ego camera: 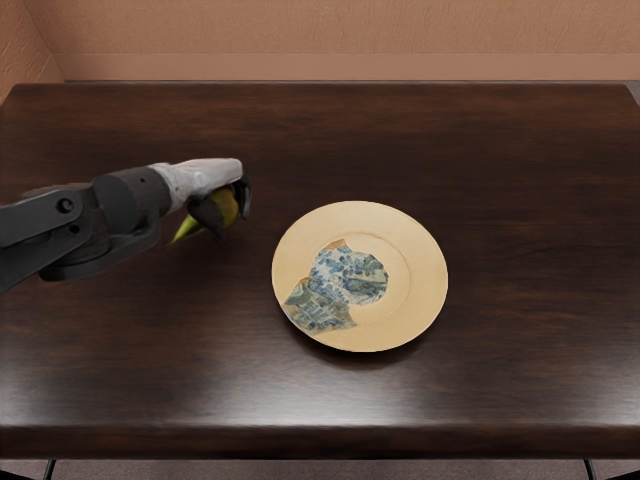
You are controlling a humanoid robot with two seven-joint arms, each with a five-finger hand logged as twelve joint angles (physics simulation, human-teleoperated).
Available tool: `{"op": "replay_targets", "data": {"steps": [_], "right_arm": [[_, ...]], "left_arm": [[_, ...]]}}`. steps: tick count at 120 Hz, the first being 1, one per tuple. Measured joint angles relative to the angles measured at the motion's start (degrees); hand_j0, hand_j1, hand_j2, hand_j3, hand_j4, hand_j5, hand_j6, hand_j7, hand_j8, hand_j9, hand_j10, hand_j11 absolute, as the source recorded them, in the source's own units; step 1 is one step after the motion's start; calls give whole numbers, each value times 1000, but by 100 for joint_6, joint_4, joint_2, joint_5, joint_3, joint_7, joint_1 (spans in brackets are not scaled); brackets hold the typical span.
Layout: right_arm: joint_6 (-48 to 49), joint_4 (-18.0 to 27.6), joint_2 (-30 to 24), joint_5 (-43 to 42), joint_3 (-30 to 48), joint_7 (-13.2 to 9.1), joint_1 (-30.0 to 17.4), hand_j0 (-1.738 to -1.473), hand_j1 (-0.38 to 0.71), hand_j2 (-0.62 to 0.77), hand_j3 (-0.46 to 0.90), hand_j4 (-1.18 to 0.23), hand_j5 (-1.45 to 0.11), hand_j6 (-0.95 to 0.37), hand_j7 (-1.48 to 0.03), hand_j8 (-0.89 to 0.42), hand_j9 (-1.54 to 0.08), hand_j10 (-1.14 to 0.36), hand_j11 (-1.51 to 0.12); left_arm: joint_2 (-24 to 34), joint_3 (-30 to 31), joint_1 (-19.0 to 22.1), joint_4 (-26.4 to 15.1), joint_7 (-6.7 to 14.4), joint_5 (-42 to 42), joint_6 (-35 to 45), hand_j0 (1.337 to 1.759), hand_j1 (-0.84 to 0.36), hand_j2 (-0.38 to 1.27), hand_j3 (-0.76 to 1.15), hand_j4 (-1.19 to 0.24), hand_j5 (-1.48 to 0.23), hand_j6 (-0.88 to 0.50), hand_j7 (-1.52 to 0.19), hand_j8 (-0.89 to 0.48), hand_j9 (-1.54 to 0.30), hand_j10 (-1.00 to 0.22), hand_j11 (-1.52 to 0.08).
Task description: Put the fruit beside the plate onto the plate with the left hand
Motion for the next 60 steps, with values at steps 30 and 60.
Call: {"op": "replay_targets", "data": {"steps": [30,60], "right_arm": [[-2,0,0,0,1,0,-1,-1658,-349,0,0,0,0,-1,0,0,0,0,0],[-3,0,0,0,0,-1,-1,-1658,-349,0,0,0,0,-1,0,0,0,0,0]], "left_arm": [[-579,-162,-33,-29,-2,-66,-224,1643,-379,464,0,-774,-1104,-435,-1078,-310,-1053,-497,-1099],[-1031,-245,-142,-23,-2,-44,-286,1644,-365,379,0,-784,-1078,-459,-1056,-334,-1038,-507,-1089]]}}
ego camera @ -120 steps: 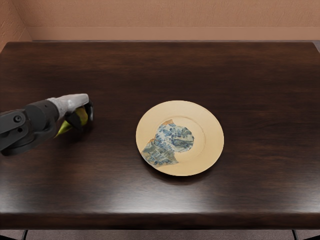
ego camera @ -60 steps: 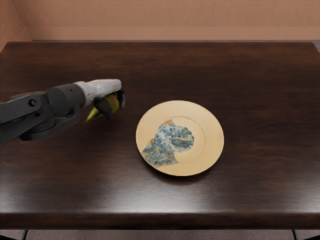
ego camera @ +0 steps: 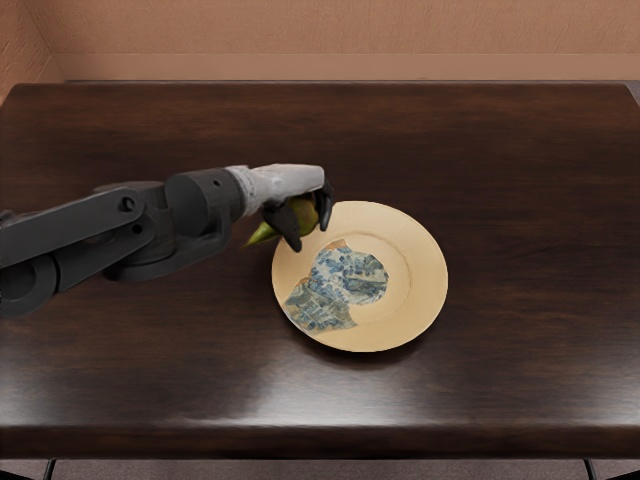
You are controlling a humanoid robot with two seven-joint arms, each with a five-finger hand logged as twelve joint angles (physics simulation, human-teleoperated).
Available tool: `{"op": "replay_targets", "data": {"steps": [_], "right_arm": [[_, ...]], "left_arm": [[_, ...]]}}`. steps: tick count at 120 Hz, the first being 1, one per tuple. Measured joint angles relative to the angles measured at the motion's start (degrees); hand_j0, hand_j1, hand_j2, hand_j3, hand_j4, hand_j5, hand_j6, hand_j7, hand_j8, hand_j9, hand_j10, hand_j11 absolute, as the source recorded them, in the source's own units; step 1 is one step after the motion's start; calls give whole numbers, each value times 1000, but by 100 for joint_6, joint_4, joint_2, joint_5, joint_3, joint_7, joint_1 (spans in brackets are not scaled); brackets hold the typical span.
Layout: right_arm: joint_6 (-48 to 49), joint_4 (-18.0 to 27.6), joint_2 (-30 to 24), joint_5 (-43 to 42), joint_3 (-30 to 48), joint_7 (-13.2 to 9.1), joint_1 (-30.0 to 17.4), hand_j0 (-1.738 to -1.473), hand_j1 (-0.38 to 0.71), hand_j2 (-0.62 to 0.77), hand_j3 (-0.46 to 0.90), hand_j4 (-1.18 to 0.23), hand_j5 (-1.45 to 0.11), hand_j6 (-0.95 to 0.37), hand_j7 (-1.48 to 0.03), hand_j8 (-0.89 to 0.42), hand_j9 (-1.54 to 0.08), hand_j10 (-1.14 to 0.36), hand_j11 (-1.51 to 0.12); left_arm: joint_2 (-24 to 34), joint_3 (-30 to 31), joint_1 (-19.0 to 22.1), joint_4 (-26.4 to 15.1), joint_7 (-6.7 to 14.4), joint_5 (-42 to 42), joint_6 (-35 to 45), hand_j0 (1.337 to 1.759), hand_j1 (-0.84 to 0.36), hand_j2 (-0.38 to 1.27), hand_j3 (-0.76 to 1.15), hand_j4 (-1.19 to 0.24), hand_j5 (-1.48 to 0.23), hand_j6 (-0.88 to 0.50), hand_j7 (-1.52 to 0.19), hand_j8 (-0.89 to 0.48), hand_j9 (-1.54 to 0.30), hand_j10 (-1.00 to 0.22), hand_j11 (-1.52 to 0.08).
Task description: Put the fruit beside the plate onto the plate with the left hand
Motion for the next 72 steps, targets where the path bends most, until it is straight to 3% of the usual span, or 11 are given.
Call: {"op": "replay_targets", "data": {"steps": [32,58,72], "right_arm": [[-1,0,0,0,2,-1,-1,-1658,-349,0,0,0,0,-1,0,0,0,0,0],[0,0,0,0,-2,0,0,-1658,-349,0,0,0,0,-1,0,-1,0,0,0],[0,0,0,0,1,0,0,-1658,-349,0,0,0,0,-1,0,-1,0,0,0]], "left_arm": [[-349,38,72,65,1,20,-20,1644,-327,330,0,-793,-1059,-493,-1043,-363,-1031,-536,-1083],[-704,98,240,354,0,46,-19,1645,-301,273,0,-799,-1045,-510,-1036,-375,-1029,-548,-1085],[-805,172,240,479,-2,67,-15,1645,-323,319,0,-801,-1037,-508,-1028,-370,-1025,-538,-1086]]}}
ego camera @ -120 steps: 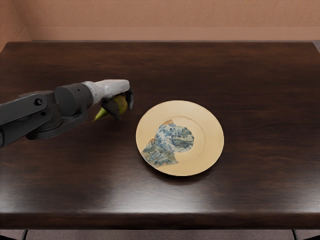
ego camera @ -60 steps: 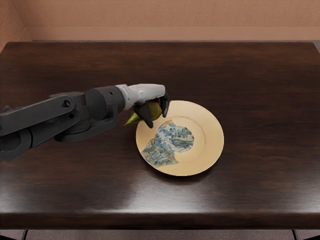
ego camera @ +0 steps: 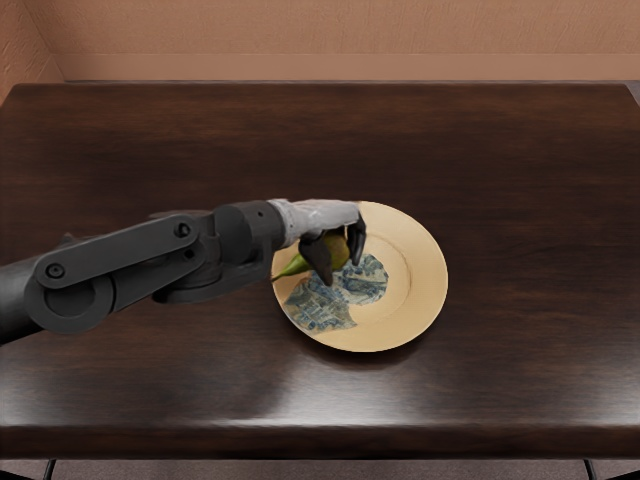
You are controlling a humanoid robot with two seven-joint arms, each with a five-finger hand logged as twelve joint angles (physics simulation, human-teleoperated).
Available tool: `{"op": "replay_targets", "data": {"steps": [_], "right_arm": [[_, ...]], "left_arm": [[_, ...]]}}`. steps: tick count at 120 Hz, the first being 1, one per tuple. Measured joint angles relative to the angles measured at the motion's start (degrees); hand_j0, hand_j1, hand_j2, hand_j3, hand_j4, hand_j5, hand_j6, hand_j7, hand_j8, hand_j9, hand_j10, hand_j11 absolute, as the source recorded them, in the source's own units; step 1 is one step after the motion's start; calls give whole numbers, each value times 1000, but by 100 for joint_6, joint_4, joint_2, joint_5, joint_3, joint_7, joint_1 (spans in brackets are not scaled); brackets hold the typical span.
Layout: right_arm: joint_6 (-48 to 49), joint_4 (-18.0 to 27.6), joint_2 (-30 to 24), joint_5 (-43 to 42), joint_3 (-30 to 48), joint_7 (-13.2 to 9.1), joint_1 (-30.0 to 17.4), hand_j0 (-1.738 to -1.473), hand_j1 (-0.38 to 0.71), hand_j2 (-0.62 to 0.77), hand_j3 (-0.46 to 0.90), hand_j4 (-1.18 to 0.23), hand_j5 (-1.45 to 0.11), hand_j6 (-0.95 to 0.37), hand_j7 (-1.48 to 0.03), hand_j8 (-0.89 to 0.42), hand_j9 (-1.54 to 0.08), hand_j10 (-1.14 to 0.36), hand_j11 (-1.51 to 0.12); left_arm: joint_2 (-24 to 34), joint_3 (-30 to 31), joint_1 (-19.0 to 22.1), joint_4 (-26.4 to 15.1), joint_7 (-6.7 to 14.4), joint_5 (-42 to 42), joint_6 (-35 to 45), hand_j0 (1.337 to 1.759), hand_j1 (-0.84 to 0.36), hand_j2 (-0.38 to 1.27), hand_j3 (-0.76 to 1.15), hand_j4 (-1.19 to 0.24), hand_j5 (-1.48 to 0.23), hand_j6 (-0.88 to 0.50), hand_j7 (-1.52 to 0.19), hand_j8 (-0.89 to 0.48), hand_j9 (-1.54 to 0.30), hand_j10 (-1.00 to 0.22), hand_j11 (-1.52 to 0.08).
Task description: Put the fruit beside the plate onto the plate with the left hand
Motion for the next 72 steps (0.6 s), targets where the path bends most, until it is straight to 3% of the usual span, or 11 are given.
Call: {"op": "replay_targets", "data": {"steps": [14,25,51,72], "right_arm": [[0,0,0,0,-2,0,0,-1658,-349,0,0,0,0,-1,0,-1,0,0,0],[1,0,0,0,-2,0,0,-1658,-349,0,0,0,0,-1,0,0,0,0,0],[1,0,0,0,-1,0,0,-1658,-349,0,0,0,0,-1,0,0,0,0,0],[-1,0,0,0,-1,0,1,-1658,-349,0,0,0,0,-1,0,0,0,0,0]], "left_arm": [[-6,35,1,58,0,-7,-5,1646,-331,340,0,-778,-1012,-511,-1000,-376,-998,-539,-1057],[-34,64,-4,72,0,-43,-27,1649,-289,296,0,-680,-876,-510,-868,-402,-867,-560,-915],[-92,37,-8,79,1,-85,-37,1655,37,119,0,-312,-403,-254,-400,-216,-400,-274,-416],[-27,-11,-8,80,2,-145,-38,1657,199,54,0,-148,-190,-124,-189,-108,-189,-131,-196]]}}
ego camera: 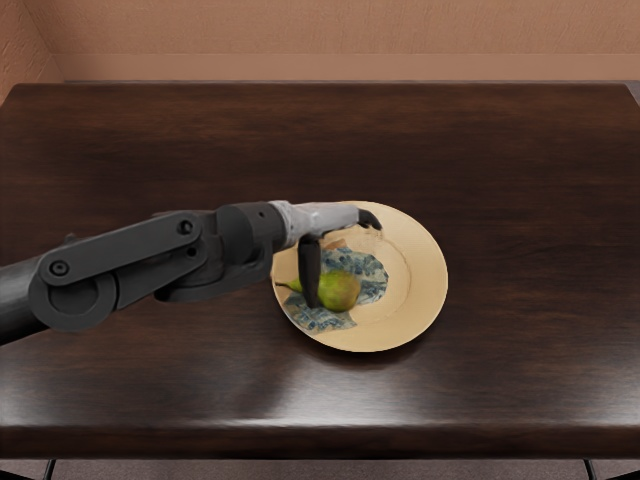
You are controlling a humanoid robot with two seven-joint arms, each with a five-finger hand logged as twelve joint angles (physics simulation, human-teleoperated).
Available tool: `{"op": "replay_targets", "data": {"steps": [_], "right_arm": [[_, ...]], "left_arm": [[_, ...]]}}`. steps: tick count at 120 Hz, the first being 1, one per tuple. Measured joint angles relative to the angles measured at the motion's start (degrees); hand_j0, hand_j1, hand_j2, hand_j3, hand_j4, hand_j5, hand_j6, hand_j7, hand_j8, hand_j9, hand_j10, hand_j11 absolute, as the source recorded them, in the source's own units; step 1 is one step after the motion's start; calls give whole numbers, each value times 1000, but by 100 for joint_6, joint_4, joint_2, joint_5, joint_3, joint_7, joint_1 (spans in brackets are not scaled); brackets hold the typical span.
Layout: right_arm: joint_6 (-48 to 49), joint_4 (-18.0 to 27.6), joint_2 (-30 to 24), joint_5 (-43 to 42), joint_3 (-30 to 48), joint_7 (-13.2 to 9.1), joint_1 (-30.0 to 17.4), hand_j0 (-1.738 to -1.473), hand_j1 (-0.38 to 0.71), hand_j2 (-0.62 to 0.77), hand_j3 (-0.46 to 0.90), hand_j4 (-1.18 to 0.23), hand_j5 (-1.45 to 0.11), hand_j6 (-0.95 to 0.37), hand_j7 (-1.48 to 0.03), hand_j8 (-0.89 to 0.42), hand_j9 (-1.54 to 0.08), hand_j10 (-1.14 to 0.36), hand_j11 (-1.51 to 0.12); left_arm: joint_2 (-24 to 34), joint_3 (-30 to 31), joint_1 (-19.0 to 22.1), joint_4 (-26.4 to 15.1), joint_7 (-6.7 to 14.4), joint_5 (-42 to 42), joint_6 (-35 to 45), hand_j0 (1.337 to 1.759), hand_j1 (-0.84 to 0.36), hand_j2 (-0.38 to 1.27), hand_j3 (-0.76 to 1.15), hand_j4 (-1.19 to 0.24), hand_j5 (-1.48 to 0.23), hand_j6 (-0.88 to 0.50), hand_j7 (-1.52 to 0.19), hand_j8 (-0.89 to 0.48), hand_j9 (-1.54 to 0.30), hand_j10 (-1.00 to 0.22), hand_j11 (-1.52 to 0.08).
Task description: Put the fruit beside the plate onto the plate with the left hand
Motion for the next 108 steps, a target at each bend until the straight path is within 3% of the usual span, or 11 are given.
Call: {"op": "replay_targets", "data": {"steps": [35,79,108], "right_arm": [[2,0,0,0,-2,-1,0,-1658,-349,0,0,0,0,-1,0,0,0,0,0],[2,0,0,0,0,0,0,-1658,-349,0,0,0,0,-1,0,0,0,0,0],[2,0,0,0,-1,0,0,-1658,-349,0,0,0,0,-1,0,0,0,0,0]], "left_arm": [[1184,-396,-1,-10,0,-1989,-136,1658,294,17,0,-53,-68,-48,-67,-44,-67,-49,-69],[3169,-1126,0,-23,0,-4389,-1815,1658,319,7,0,-28,-35,-28,-34,-27,-34,-27,-35],[3404,-1232,0,-14,0,-4989,-2005,1658,323,6,0,-25,-30,-25,-29,-24,-29,-24,-29]]}}
